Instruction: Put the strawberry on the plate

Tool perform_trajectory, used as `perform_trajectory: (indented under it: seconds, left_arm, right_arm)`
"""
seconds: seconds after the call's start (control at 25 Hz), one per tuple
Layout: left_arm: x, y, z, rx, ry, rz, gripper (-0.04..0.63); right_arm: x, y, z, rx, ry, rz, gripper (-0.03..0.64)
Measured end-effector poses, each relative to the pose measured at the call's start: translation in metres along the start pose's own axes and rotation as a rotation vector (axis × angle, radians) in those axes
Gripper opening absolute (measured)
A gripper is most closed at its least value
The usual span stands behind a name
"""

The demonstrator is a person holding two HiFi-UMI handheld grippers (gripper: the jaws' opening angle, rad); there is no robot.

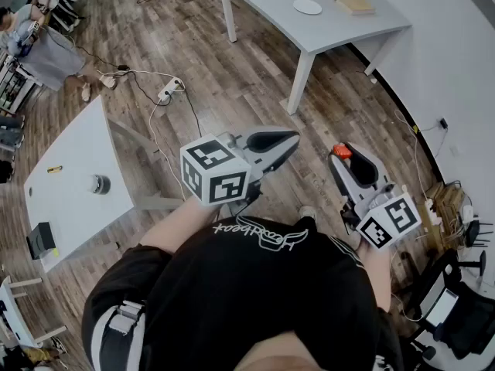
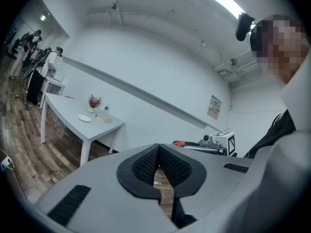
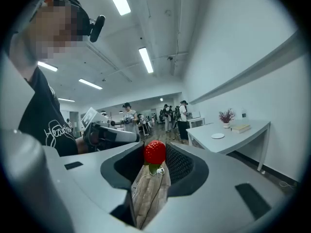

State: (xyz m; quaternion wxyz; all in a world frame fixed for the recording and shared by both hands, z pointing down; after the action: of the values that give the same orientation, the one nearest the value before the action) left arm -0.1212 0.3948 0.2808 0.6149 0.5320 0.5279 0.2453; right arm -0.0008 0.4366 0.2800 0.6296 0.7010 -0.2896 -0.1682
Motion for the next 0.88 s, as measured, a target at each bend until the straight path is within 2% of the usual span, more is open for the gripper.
perform_trajectory:
  seconds: [0.48, 0.88]
  left_arm:
    - [0.003, -0.013, -0.002, 0.042, -0.002, 0.02, 0.006]
    - [-0.006, -0.008, -0.002, 0.028, -0.021, 0.014, 0.006]
  right_arm:
    - [-0.004, -0.012, 0.005, 0.007, -0.018, -0.022, 0.132]
    - [0.001, -0.002, 0.017, 0.011, -0.048, -0.011, 0.132]
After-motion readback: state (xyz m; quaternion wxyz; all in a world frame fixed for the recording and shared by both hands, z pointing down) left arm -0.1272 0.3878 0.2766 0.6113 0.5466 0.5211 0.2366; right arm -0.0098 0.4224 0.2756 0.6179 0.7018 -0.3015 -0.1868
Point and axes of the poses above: the fingertips, and each gripper's own axes: z forward along the fingers, x to its right, y out of its underside, the point moved 3 cm from there along -z, backward along the fingers, and after that the axes turned 15 degrees about x, right-handed, at the moved point
